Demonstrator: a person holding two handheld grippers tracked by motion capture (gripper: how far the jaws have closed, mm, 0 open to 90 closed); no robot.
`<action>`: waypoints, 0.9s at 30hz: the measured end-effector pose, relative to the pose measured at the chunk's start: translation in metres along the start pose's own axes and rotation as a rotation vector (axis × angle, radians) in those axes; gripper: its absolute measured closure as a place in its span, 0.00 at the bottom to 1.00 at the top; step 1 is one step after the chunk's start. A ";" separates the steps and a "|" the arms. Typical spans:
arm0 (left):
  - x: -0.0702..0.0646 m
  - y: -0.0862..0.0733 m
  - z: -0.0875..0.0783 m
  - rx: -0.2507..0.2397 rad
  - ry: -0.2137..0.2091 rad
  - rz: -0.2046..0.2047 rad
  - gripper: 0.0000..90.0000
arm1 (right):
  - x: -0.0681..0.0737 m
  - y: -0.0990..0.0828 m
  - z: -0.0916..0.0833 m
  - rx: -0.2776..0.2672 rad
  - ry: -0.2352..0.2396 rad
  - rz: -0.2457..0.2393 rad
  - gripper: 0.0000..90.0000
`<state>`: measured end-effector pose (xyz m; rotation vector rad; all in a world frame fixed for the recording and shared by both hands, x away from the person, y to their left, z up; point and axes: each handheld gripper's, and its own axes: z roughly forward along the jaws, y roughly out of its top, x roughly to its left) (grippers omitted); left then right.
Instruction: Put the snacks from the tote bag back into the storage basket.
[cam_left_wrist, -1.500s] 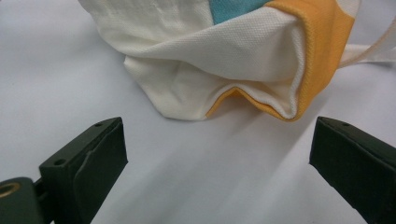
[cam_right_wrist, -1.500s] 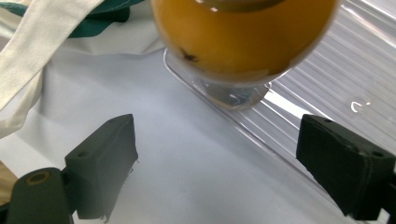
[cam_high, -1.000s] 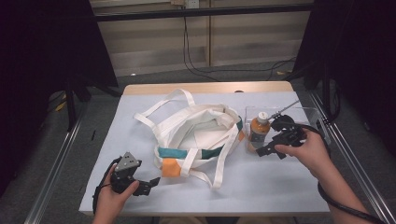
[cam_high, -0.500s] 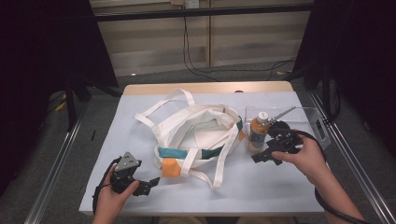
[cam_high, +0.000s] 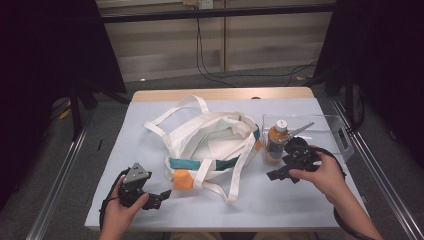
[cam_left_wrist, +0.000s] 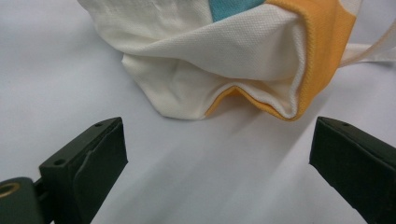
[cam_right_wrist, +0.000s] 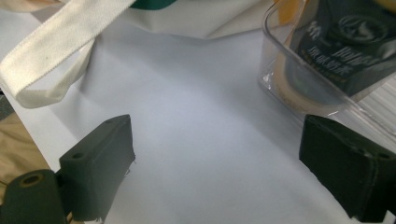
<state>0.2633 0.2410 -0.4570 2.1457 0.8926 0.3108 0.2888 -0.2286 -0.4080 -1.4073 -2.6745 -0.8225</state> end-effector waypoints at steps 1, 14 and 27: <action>0.000 0.000 0.000 -0.003 -0.006 0.000 0.04 | 0.000 -0.001 0.001 -0.003 -0.004 -0.002 0.11; 0.000 0.000 0.000 -0.001 -0.001 0.001 0.04 | -0.004 -0.014 0.011 -0.011 0.006 -0.033 0.11; 0.000 0.000 0.000 -0.007 -0.002 -0.004 0.04 | -0.004 -0.019 0.020 -0.033 -0.003 -0.078 0.11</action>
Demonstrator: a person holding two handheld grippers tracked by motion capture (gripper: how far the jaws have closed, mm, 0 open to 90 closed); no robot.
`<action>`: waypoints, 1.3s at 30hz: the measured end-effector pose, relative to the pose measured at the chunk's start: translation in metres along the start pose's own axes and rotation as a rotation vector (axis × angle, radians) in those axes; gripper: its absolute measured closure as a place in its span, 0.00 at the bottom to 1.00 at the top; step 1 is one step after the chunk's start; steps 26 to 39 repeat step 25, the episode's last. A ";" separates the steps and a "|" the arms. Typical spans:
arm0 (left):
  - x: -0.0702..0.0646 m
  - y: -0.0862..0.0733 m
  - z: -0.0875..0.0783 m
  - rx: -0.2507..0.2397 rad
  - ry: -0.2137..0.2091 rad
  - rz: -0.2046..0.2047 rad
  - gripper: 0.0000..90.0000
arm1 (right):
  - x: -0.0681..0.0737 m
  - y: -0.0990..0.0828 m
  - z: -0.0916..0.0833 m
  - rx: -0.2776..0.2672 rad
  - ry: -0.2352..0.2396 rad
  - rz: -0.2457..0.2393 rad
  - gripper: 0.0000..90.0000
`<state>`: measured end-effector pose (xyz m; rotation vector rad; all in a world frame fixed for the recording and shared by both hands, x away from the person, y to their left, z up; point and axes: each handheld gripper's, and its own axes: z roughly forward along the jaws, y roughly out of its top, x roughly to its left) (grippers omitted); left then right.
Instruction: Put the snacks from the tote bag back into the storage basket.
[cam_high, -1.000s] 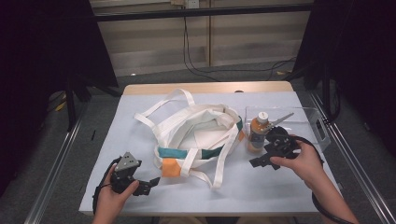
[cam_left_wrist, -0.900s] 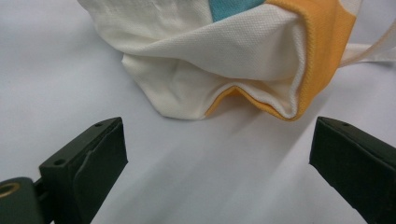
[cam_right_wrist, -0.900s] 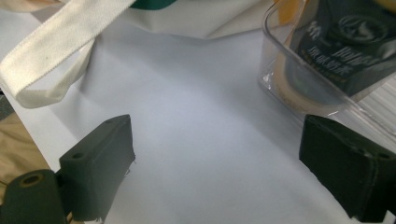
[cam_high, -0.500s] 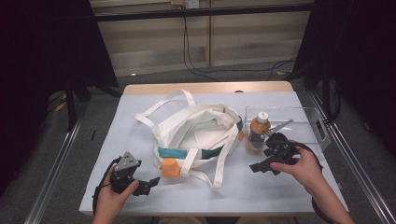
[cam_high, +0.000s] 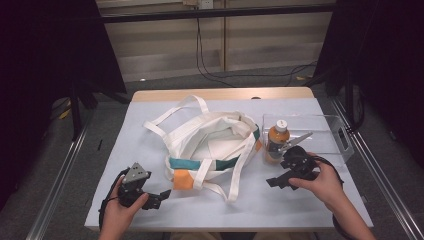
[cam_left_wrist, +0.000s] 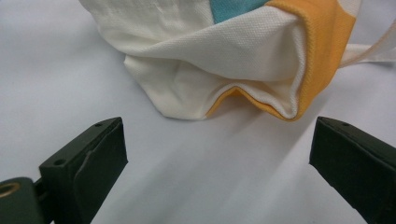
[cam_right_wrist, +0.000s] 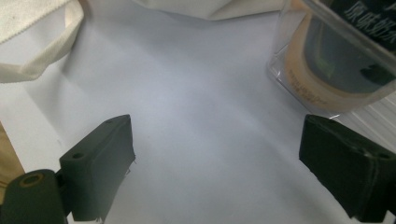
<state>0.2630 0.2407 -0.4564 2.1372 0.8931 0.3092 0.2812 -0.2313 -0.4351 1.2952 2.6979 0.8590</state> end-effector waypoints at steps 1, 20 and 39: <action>0.000 0.000 0.000 0.002 0.000 0.000 0.04 | 0.000 0.000 0.001 0.000 0.000 0.008 0.11; 0.001 0.001 0.001 0.009 -0.003 0.013 0.04 | -0.004 -0.012 0.002 -0.030 -0.003 -0.055 0.11; 0.000 0.001 0.001 0.006 -0.005 0.012 0.04 | -0.002 -0.011 0.004 -0.034 0.001 -0.081 0.11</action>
